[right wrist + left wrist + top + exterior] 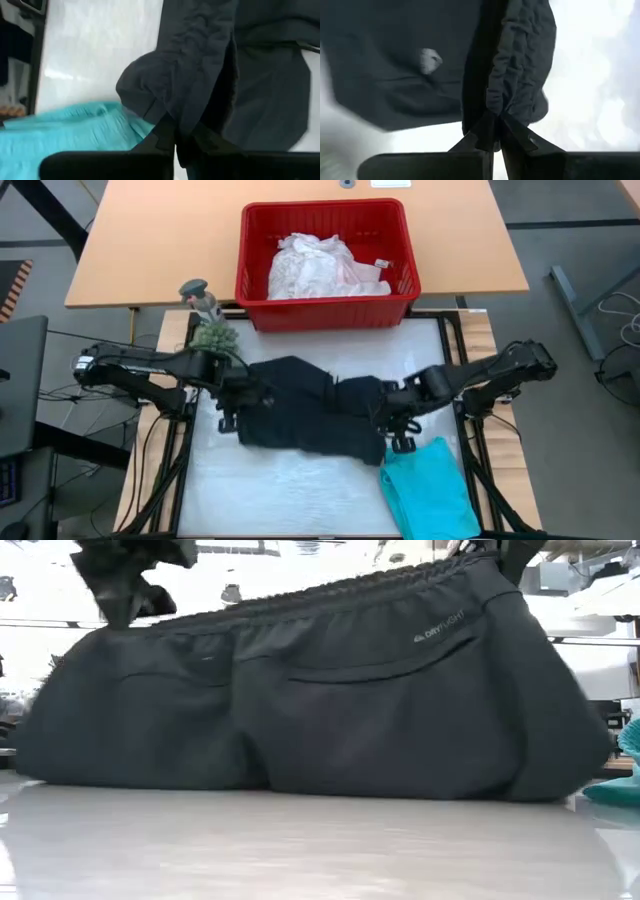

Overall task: Fold Laundry from Bin
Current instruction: Fold the black shorts

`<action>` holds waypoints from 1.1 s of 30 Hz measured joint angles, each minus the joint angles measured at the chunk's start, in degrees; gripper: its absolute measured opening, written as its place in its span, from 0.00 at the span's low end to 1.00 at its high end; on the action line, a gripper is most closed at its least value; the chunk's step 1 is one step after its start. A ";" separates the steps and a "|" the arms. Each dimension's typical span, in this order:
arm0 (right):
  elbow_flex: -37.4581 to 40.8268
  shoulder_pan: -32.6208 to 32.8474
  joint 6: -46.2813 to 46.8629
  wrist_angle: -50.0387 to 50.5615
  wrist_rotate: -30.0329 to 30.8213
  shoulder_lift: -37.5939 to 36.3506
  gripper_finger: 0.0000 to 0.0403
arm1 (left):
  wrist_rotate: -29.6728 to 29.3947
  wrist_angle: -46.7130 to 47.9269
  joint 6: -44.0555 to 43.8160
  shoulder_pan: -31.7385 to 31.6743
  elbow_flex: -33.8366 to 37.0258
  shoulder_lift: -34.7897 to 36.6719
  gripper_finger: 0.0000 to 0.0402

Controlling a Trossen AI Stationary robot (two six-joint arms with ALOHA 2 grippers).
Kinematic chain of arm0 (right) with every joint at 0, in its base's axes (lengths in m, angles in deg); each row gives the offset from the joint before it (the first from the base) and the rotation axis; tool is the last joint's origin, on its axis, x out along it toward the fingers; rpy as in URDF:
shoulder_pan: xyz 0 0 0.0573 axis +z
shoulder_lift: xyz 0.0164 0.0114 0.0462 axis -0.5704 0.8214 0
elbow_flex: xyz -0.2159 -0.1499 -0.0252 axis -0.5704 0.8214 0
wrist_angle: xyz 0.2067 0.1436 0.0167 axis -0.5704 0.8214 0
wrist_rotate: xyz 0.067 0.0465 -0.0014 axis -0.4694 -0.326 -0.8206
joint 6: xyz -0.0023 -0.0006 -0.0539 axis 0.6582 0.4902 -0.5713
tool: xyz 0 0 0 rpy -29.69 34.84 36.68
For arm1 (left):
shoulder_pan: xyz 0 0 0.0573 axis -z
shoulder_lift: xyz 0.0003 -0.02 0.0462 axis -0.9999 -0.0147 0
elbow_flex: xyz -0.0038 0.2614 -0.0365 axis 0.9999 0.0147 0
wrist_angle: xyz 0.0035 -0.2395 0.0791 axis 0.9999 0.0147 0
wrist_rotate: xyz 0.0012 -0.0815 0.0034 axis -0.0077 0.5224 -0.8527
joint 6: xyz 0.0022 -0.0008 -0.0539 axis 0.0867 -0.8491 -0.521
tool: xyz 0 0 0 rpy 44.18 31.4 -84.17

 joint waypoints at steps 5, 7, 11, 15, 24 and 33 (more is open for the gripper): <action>3.94 1.21 5.23 -9.64 -4.39 0.02 0.21 | 13.81 -2.86 2.43 0.30 6.10 0.06 0.17; 4.31 2.22 6.94 -13.64 -4.79 0.02 0.25 | 16.83 -2.78 3.80 0.28 6.77 0.06 0.23; 4.31 4.11 8.53 -17.98 -5.05 0.02 0.34 | 19.66 -1.99 4.69 0.29 6.42 0.06 0.34; 4.33 6.22 13.96 -18.04 -3.22 0.55 0.42 | 24.54 -1.92 4.50 0.28 6.14 0.29 0.42; 4.75 16.80 19.44 -16.96 -2.98 8.87 0.53 | 19.18 -1.68 0.99 -0.12 6.12 4.82 0.44; 4.77 23.24 30.67 -18.54 -3.30 18.37 0.46 | 0.29 -13.10 -1.77 -5.35 2.87 13.81 0.40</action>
